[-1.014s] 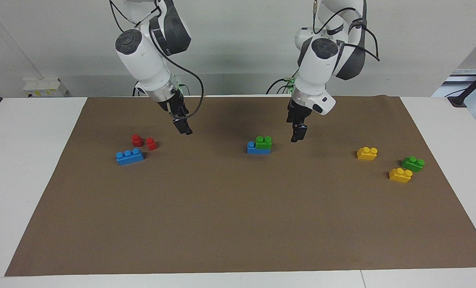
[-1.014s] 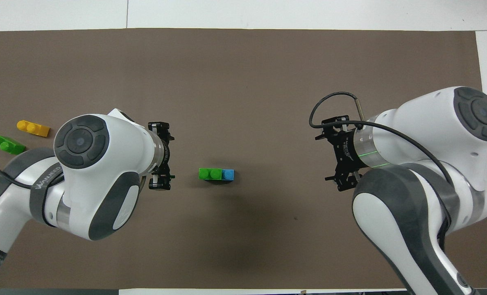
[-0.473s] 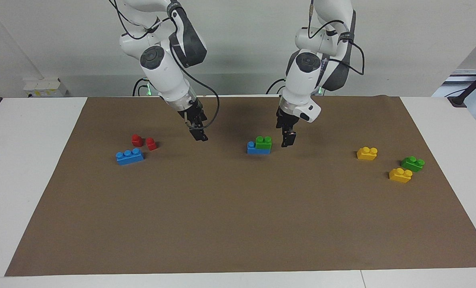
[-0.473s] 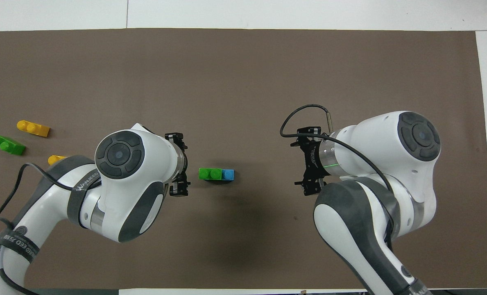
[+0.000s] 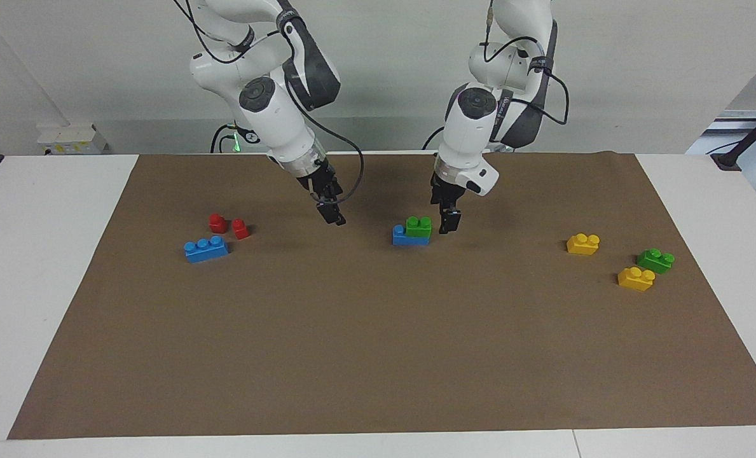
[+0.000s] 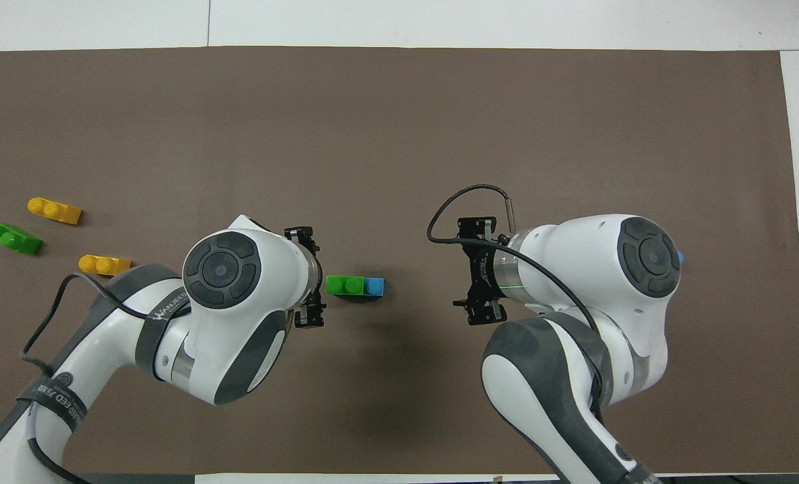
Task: Remove green block with left arm and hold with right
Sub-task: 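Lower the left gripper to the green end while the right gripper reaches blue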
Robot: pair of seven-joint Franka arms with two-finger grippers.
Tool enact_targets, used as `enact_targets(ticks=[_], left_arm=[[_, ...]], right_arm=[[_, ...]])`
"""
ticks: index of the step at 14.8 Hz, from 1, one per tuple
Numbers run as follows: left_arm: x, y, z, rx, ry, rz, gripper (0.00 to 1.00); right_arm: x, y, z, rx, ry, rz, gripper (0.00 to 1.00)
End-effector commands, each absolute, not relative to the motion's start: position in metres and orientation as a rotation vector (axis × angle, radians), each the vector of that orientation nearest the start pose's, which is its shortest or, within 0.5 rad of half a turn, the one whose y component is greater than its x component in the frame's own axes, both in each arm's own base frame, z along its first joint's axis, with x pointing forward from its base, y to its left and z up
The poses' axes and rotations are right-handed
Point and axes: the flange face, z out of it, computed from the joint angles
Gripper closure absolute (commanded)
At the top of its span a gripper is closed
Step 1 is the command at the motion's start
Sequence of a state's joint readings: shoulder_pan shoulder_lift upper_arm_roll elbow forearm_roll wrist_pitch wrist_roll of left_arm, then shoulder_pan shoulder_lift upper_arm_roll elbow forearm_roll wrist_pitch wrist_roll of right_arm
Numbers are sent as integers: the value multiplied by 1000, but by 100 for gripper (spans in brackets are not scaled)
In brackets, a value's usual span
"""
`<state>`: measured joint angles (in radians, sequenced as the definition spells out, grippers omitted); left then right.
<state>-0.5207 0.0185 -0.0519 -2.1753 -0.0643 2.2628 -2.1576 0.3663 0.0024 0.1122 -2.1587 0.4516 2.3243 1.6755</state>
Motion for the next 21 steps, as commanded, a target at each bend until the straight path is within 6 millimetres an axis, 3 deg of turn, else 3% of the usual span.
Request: enact_targets(ticks=[1, 18, 21], left_arm=[[455, -302, 376, 2049, 2239, -62, 0], [442, -314, 351, 2064, 2240, -65, 0], [443, -316, 350, 2045, 2239, -60, 0]], right_arm=[[485, 271, 400, -2081, 1867, 336, 0], [459, 317, 357, -1977, 1867, 357, 0], [454, 329, 339, -2018, 1834, 337, 0]])
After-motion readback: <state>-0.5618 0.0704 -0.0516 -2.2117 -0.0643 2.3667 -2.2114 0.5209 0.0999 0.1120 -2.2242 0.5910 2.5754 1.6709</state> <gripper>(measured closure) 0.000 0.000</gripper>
